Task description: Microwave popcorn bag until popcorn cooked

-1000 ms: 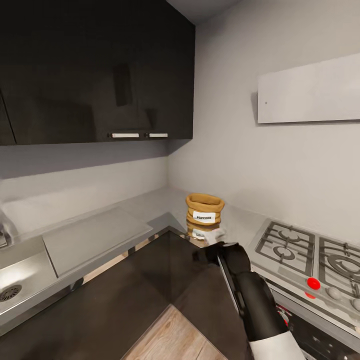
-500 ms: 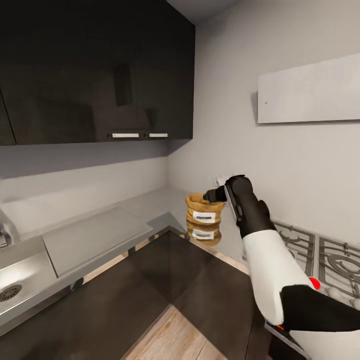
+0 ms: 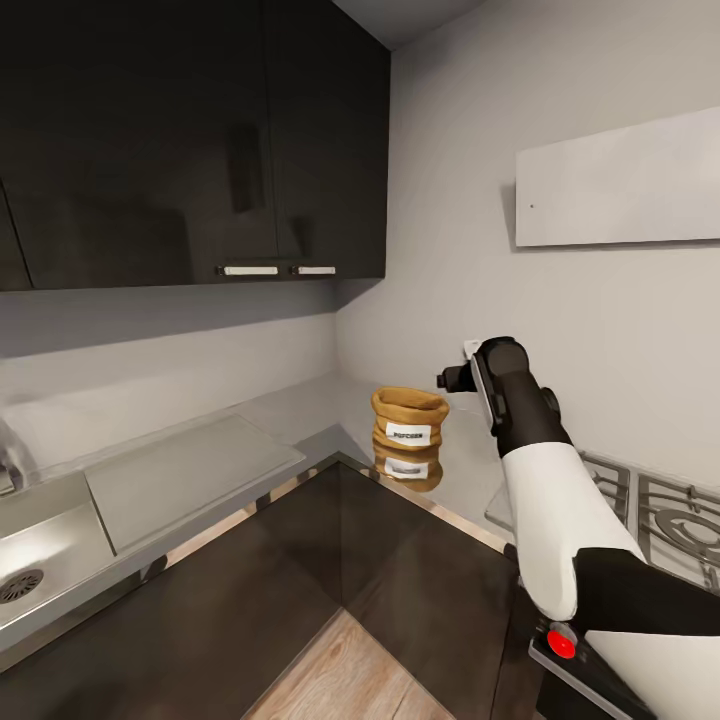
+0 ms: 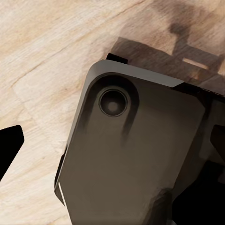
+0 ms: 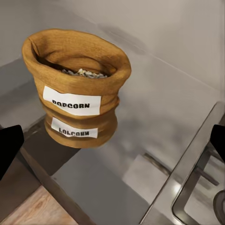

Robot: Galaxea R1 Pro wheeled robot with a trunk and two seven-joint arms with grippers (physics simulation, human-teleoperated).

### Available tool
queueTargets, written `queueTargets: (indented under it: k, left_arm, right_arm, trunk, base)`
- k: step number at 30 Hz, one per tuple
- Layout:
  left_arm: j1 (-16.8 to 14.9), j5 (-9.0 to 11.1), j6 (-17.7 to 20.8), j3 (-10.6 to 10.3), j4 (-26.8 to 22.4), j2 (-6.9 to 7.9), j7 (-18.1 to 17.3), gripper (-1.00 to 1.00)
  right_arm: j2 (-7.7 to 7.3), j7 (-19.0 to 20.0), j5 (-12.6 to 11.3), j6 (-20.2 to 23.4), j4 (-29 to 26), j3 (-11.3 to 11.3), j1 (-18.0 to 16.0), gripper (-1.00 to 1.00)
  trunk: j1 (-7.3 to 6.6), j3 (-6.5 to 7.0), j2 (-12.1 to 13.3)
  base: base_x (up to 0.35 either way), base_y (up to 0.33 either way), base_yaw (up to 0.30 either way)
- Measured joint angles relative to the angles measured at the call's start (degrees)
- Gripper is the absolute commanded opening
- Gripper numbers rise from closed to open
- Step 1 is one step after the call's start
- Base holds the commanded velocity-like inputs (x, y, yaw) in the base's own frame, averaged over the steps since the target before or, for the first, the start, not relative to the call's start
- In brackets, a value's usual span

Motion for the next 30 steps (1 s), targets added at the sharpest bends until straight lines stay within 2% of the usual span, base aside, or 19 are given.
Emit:
queueTargets:
  k: [4,8,16,20,26,30]
  left_arm:
    - [0.0,-0.1,0.0,-0.1,0.0,0.07,-0.4,1.00]
    - [0.0,-0.1,0.0,-0.2,0.0,0.09,-0.6,1.00]
    - [0.0,-0.1,0.0,-0.2,0.0,0.09,-0.6,1.00]
    - [0.0,-0.1,0.0,-0.2,0.0,0.09,-0.6,1.00]
    - [0.0,-0.1,0.0,-0.2,0.0,0.09,-0.6,1.00]
    - [0.0,-0.1,0.0,-0.2,0.0,0.09,-0.6,1.00]
  right_arm:
    - [-0.08,-0.3,0.0,0.0,0.0,0.0,0.0,1.00]
    - [-2.20,-0.4,0.0,0.0,0.2,0.0,0.0,1.00]
    - [-3.65,-0.4,0.0,0.0,0.3,0.0,0.0,1.00]
    - [-3.81,-0.4,-0.1,0.0,0.5,0.0,0.0,1.00]
    - [-3.88,-0.5,-0.2,0.0,5.2,0.0,0.0,1.00]
    - [-3.90,-0.5,-0.2,0.0,6.4,0.0,0.0,1.00]
  trunk:
    - [-0.01,0.00,0.0]
    - [-0.03,0.00,0.0]
    - [-0.03,0.00,0.0]
    - [-0.03,0.00,0.0]
    - [-0.03,0.00,0.0]
    - [-0.03,0.00,0.0]
  base:
    - [0.124,0.000,0.000]
    - [0.313,0.000,0.000]
    - [0.316,0.000,0.000]
    - [0.291,0.000,0.000]
    - [0.280,0.000,0.000]
    - [0.262,0.000,0.000]
